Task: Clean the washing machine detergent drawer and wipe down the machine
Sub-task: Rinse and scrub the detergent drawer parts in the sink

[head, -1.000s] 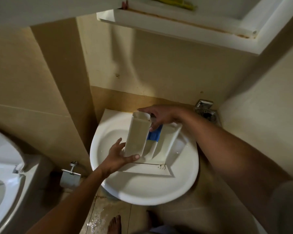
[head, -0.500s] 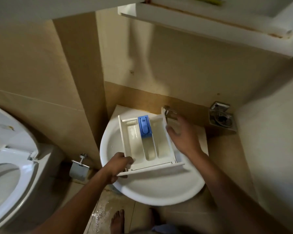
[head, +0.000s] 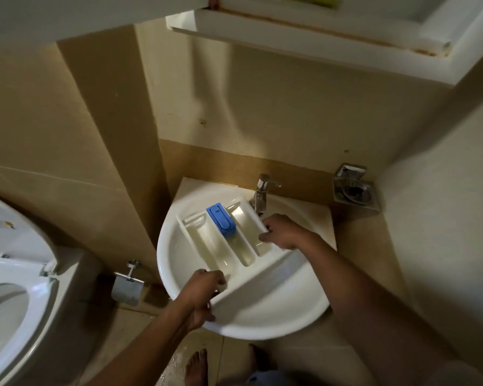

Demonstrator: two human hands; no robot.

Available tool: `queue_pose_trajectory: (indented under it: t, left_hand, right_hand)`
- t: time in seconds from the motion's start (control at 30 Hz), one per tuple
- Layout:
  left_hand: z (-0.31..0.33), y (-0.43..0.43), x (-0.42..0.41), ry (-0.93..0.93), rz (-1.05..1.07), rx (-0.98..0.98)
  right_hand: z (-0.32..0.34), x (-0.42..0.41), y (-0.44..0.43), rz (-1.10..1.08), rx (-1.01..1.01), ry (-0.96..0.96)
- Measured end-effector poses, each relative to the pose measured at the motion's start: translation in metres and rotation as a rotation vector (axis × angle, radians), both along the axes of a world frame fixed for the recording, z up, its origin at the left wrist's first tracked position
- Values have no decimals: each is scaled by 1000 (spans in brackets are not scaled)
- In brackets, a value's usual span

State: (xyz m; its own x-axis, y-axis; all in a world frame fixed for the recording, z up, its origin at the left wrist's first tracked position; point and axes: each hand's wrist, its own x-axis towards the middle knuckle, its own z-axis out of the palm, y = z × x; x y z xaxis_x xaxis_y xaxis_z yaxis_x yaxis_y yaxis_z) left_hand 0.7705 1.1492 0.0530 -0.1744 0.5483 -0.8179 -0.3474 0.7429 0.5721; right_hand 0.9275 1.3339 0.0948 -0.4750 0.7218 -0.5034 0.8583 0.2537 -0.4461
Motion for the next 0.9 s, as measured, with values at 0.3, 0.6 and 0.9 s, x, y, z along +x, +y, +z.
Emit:
queue_pose_trajectory:
  t: [0.3,0.6,0.9]
  left_hand:
    - [-1,10,66,-393,120,-76]
    - [-23,32,71,-254,315,-60]
    - [-41,29,66,-244,284,-23]
  right_hand:
    - [-33,-6,12,156,271,-378]
    - [-59,-25,28,-942,-393,635]
    - [-56,-29,51,-1129,-1142,922]
